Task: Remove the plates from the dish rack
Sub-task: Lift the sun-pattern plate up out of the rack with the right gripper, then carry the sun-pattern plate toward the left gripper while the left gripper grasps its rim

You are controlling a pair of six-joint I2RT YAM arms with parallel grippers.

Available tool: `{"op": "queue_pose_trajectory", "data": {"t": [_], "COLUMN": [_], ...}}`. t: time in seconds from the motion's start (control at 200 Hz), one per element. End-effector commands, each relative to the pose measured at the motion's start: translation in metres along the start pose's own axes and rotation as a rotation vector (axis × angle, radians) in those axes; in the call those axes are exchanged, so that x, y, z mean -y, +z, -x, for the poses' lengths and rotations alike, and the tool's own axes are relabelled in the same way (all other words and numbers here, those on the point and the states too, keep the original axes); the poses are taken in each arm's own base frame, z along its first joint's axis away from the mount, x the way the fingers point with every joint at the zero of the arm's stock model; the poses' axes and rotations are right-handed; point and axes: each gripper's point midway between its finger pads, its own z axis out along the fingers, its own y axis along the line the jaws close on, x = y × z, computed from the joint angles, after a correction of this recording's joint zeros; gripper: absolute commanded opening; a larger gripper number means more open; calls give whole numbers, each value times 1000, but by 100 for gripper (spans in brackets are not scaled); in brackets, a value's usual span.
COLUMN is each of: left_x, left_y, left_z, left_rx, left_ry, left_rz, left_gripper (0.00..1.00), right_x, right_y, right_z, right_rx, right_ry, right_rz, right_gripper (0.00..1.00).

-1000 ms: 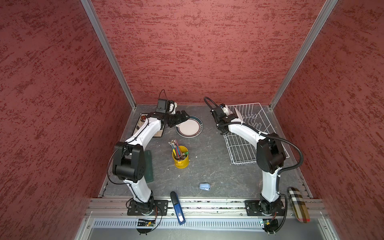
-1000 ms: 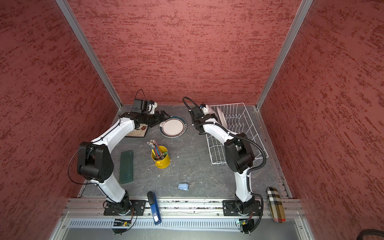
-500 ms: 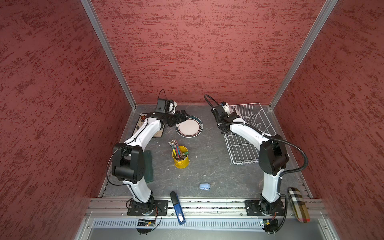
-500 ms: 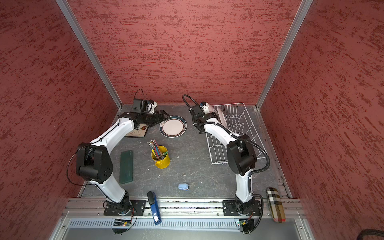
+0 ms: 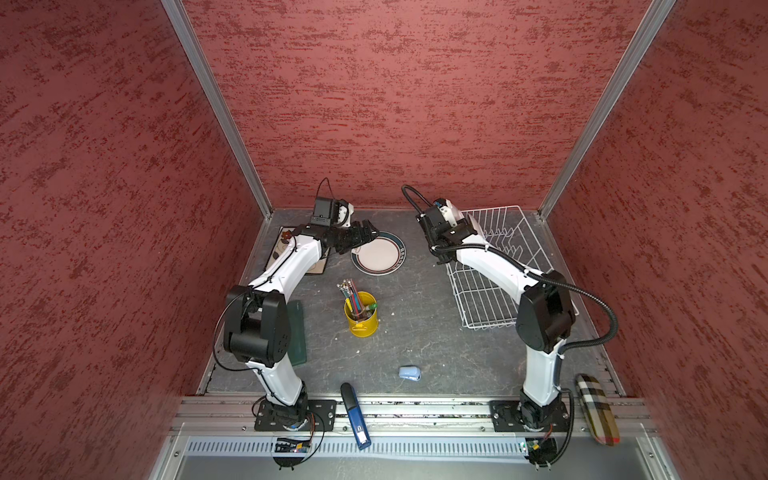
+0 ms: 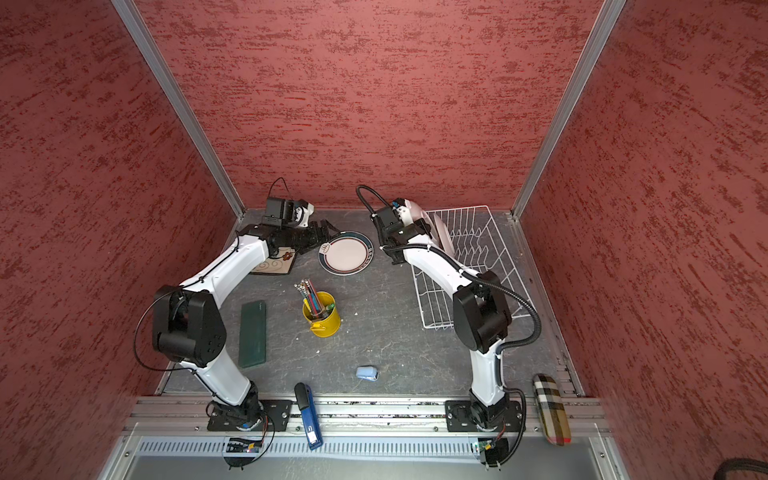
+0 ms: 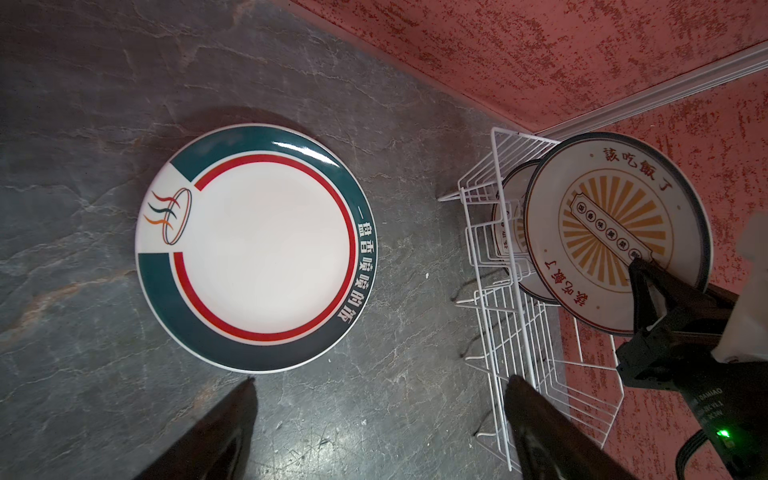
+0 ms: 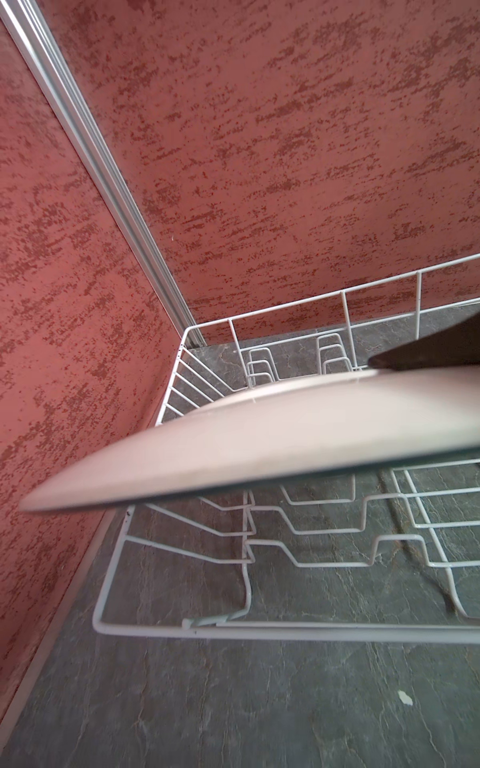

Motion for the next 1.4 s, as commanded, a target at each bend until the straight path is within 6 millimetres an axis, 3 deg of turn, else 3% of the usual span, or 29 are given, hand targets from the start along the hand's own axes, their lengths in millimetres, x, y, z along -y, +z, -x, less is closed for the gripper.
{"op": "queue_pose_trajectory", "data": {"t": [0.0, 0.406, 0.777, 0.802, 1.062, 1.398], "left_x": [11, 20, 35, 36, 49, 63], "left_y": [-11, -22, -26, -26, -30, -29], "left_z": [2, 6, 8, 8, 13, 8], "left_rx": [19, 39, 31, 31, 51, 43], "left_ry": [24, 38, -8, -14, -16, -16], "left_rz": [-19, -33, -152, -166, -227, -350], "left_gripper": [93, 93, 93, 93, 93, 93], "right_x": [38, 76, 76, 83, 47, 23], "right_y": [-26, -84, -147, -155, -184, -183], "right_z": [28, 61, 78, 79, 78, 74], "right_rx": [73, 218, 451, 478, 499, 399], "right_ry": [85, 239, 654, 687, 777, 905], "right_rz": [-59, -4, 526, 564, 902, 1150], "right_gripper": [0, 0, 0, 0, 0, 0]}}
